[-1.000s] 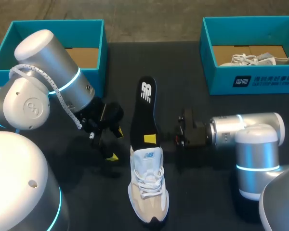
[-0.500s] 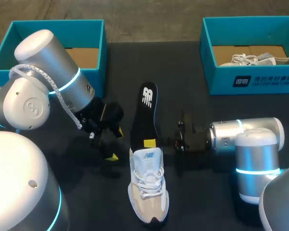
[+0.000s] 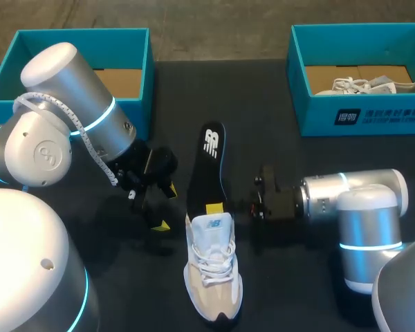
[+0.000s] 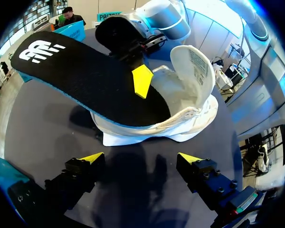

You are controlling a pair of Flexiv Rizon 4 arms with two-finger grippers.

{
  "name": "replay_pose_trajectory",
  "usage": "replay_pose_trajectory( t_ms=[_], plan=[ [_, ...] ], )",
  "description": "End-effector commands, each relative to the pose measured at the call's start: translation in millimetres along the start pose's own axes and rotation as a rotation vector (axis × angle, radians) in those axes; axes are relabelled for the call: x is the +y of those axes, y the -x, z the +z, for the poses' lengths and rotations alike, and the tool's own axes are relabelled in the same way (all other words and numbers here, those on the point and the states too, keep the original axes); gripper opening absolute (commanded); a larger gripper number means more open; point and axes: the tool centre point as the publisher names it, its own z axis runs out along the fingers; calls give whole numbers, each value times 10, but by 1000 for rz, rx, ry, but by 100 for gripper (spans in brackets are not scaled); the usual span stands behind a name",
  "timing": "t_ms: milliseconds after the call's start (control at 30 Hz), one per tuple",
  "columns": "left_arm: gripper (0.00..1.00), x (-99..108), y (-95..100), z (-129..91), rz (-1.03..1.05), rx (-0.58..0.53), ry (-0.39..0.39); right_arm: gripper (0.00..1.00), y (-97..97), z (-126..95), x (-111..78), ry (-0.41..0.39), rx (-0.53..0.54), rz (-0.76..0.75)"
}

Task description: Take the shoe out of the shoebox, open the shoe tongue, remove and reinsert the insole, then place the shoe into the shoebox

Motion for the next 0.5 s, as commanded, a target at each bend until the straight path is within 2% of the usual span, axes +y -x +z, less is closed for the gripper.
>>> replay_pose_trajectory(
  t_ms=[33,500],
  plan=[
    [100,7,-7,3,1,-1,-1,0,-28,0,-70,-2,-4,2],
    [100,7,-7,3,1,-1,-1,0,-108,58,-75,-76,-38,29]
  ],
)
